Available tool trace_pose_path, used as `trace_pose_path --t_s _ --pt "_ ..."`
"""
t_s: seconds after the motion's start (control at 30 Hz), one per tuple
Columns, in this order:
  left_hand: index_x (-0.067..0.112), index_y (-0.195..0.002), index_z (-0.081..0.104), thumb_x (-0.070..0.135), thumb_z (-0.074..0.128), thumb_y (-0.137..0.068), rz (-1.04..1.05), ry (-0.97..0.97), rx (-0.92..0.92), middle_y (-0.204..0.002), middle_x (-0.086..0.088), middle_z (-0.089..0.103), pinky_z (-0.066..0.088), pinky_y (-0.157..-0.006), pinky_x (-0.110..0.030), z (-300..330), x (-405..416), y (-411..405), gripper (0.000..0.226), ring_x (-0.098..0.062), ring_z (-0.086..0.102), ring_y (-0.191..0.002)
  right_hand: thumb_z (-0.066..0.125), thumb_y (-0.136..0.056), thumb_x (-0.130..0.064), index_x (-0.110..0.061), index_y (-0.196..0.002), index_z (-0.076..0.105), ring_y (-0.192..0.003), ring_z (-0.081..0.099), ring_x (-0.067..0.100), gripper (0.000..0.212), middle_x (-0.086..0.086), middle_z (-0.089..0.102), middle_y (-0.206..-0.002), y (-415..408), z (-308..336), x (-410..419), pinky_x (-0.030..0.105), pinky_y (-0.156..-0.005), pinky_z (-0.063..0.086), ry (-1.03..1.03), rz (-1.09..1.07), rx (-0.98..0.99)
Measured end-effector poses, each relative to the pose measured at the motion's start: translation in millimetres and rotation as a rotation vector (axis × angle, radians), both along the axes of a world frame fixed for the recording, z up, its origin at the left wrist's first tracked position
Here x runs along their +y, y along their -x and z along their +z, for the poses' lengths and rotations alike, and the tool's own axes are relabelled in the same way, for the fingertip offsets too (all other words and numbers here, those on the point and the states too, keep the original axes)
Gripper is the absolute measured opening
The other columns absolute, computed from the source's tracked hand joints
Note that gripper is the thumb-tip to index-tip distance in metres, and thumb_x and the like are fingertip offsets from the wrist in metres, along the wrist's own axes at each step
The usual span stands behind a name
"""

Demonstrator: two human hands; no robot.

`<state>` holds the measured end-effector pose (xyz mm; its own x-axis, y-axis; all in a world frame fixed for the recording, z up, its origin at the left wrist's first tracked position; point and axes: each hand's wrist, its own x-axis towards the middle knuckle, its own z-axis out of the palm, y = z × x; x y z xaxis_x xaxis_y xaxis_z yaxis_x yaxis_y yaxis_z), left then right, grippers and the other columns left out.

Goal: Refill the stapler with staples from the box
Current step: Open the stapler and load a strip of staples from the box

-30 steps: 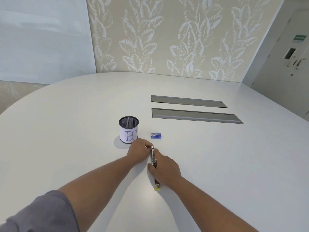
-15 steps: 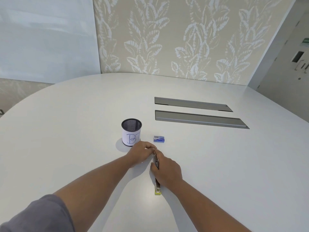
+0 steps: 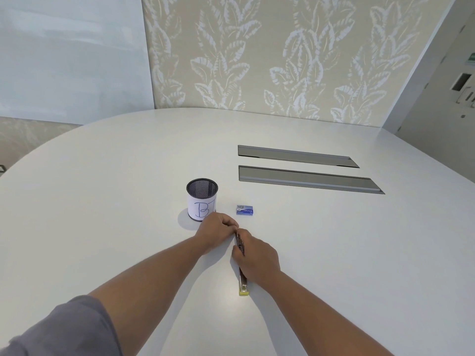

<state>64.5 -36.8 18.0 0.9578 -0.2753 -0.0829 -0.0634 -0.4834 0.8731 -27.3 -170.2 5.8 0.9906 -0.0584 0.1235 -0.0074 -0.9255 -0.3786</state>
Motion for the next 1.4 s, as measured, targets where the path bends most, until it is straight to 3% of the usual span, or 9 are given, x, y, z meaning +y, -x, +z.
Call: trace_pose_path --t_s 0.2,0.27,0.43,0.53,0.73,0.9,1.13,1.3,1.4 --pt "0.019 -0.085 0.081 0.018 0.071 -0.086 -0.006 -0.008 -0.010 -0.084 0.009 0.077 0.045 -0.070 -0.017 -1.3 0.4 0.8 0.010 -0.005 0.067 -0.082 0.042 -0.091 -0.038 -0.035 -0.131 0.043 -0.075 0.055 0.020 0.040 -0.010 0.061 -0.081 -3.6 1.9 0.0 0.033 -0.063 0.037 0.007 -0.008 0.013" --pt "0.019 -0.086 0.081 0.018 0.071 -0.086 -0.005 -0.009 -0.008 -0.083 0.010 0.076 0.045 -0.069 -0.018 -1.2 0.0 0.0 0.010 -0.004 0.066 -0.079 0.042 -0.091 -0.038 -0.032 -0.125 0.043 -0.074 0.057 0.022 0.035 -0.009 0.059 -0.077 -4.7 0.8 -0.8 0.034 -0.061 0.037 0.006 -0.011 0.011" --pt "0.017 -0.086 0.080 0.015 0.070 -0.087 -0.011 -0.002 0.004 -0.060 0.019 0.066 0.037 -0.049 -0.014 -1.0 -0.7 -3.5 0.010 0.009 0.053 -0.045 0.043 -0.089 -0.042 -0.032 -0.110 0.041 -0.071 0.061 0.023 0.023 -0.008 0.060 -0.072 -5.0 -2.1 -1.6 0.034 -0.060 0.039 -0.024 -0.030 0.004" --pt "0.016 -0.085 0.080 0.014 0.071 -0.086 -0.016 -0.003 0.002 -0.056 0.020 0.064 0.038 -0.049 -0.016 0.4 -1.2 -2.5 0.009 0.009 0.051 -0.041 0.044 -0.087 -0.045 -0.033 -0.105 0.041 -0.070 0.062 0.022 0.022 -0.006 0.061 -0.070 -4.8 -5.6 -3.2 0.034 -0.061 0.044 -0.054 -0.046 -0.020" --pt "0.017 -0.084 0.080 0.017 0.070 -0.084 -0.022 -0.035 -0.019 -0.063 0.018 0.067 0.040 -0.052 -0.018 4.2 -1.3 -0.1 0.011 0.009 0.052 -0.044 0.049 -0.085 -0.047 -0.037 -0.097 0.036 -0.064 0.059 0.018 0.020 -0.006 0.058 -0.067 -5.1 -9.6 -5.2 0.034 -0.061 0.047 -0.103 -0.057 -0.055" --pt "0.021 -0.080 0.080 0.020 0.072 -0.081 -0.019 -0.035 -0.015 -0.063 0.017 0.070 0.044 -0.055 -0.020 1.9 -1.8 1.1 0.008 0.009 0.054 -0.045 0.057 -0.084 -0.045 -0.034 -0.092 0.039 -0.073 0.056 0.014 0.022 -0.011 0.050 -0.096 -3.1 -7.8 -3.4 0.032 -0.060 0.046 -0.139 -0.040 -0.158" --pt "0.023 -0.077 0.079 0.025 0.075 -0.073 -0.007 -0.041 0.015 -0.074 0.012 0.076 0.049 -0.062 -0.025 5.2 -5.0 5.2 0.005 -0.004 0.062 -0.063 0.063 -0.084 -0.041 -0.032 -0.083 0.034 -0.061 0.052 0.010 0.031 -0.009 0.053 -0.069 -1.9 -11.5 -5.5 0.025 -0.053 0.037 -0.229 -0.032 -0.163" --pt "0.021 -0.078 0.078 0.025 0.076 -0.075 0.013 -0.055 0.029 -0.077 0.009 0.076 0.047 -0.061 -0.025 5.2 -7.8 4.7 0.005 -0.004 0.059 -0.060 0.067 -0.080 -0.042 -0.037 -0.089 0.035 -0.064 0.054 0.011 0.033 -0.008 0.054 -0.069 1.6 -12.8 -6.3 0.030 -0.056 0.046 -0.294 -0.028 -0.183" --pt "0.021 -0.077 0.077 0.026 0.078 -0.076 0.024 -0.053 0.027 -0.077 0.010 0.076 0.046 -0.061 -0.024 5.8 -7.2 5.8 0.005 -0.004 0.059 -0.061 0.066 -0.079 -0.044 -0.037 -0.084 0.040 -0.066 0.054 0.010 0.027 -0.010 0.055 -0.069 2.5 -13.8 -7.5 0.023 -0.055 0.043 -0.312 -0.029 -0.203"
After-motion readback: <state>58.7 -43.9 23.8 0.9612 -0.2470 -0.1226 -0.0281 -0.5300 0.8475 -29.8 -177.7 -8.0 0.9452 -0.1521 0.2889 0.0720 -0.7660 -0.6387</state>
